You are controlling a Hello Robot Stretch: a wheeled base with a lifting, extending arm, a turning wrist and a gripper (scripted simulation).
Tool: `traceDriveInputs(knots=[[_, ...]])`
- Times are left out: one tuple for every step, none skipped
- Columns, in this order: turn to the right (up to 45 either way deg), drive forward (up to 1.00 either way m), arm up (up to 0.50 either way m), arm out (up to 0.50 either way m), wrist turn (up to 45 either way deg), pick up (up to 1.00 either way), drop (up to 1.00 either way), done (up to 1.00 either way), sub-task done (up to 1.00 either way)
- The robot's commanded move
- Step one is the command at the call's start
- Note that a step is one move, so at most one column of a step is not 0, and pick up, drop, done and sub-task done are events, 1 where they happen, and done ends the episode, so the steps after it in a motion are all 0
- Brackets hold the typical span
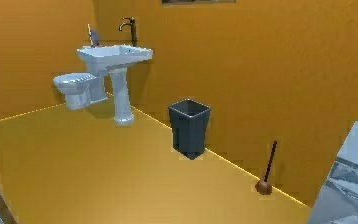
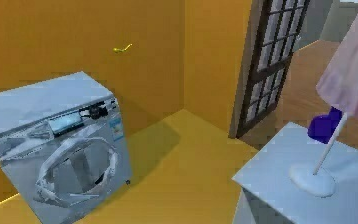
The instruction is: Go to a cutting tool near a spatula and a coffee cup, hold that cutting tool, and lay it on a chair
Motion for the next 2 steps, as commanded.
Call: traceDriveInputs(knots=[[0.0, 0.30, 0.00, 0.00, 0.0, 0.00, 0.00, 0.00, 0.00], [-45.0, 0.00, 0.00, 0.00, 0.0, 0.00, 0.00, 0.00, 0.00]])
